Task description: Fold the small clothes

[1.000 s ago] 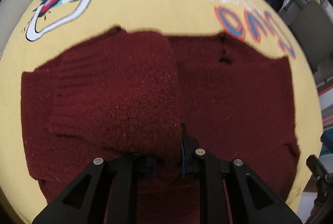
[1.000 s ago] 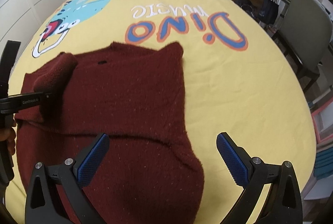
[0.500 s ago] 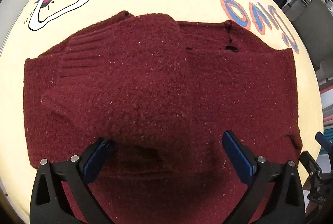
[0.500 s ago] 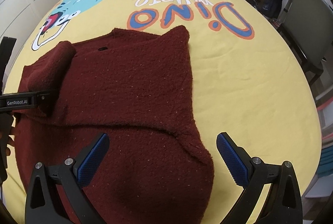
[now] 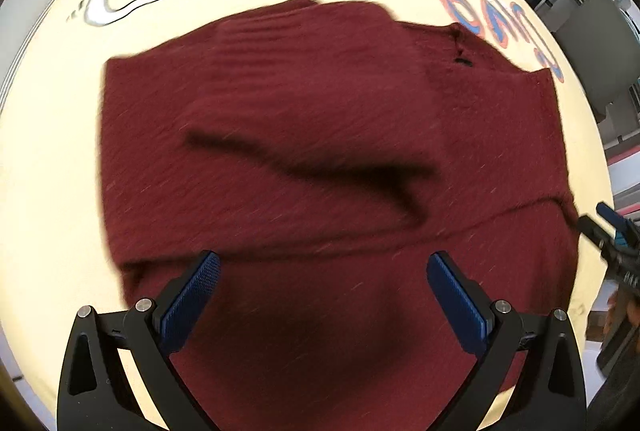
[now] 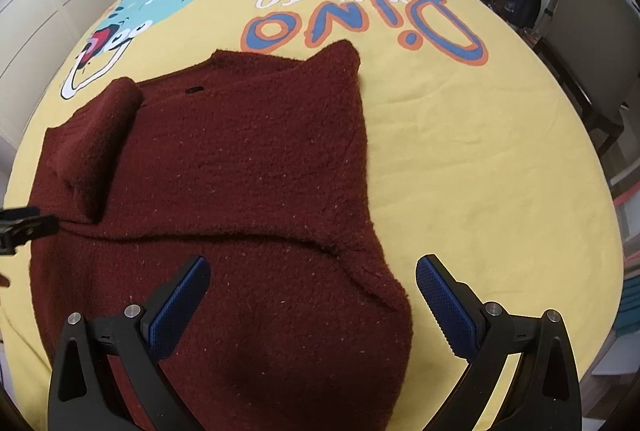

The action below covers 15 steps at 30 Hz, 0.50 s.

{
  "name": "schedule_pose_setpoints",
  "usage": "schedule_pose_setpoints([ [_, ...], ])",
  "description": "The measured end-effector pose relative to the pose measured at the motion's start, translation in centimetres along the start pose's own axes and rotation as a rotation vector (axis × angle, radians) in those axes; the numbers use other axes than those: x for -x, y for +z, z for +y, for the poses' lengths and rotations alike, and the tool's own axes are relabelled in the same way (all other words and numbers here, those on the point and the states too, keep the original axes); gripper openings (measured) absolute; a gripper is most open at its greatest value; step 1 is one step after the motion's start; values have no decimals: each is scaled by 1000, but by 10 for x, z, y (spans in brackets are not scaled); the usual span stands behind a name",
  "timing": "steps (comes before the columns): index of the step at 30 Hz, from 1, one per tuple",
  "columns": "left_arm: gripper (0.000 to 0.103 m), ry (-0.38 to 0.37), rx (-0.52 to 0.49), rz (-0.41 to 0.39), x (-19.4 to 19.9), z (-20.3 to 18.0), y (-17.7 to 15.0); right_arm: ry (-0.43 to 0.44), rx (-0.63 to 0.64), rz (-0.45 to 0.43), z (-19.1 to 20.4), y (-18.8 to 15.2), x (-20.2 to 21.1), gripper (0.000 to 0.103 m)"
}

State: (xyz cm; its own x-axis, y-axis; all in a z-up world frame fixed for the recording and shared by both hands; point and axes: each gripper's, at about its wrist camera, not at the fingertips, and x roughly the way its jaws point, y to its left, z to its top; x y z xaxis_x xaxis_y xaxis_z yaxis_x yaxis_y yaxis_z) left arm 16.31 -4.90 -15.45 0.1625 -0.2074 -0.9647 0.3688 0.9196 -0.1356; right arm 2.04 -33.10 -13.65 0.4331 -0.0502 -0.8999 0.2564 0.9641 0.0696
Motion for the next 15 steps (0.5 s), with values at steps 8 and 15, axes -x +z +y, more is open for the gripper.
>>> schedule_pose_setpoints([
  [8, 102, 77, 18, -7, 4, 70, -27, 4, 29, 10, 11, -1, -3, 102],
  [15, 101, 69, 114, -10, -14, 114, -30, 6, 56, 30, 25, -2, -9, 102],
])
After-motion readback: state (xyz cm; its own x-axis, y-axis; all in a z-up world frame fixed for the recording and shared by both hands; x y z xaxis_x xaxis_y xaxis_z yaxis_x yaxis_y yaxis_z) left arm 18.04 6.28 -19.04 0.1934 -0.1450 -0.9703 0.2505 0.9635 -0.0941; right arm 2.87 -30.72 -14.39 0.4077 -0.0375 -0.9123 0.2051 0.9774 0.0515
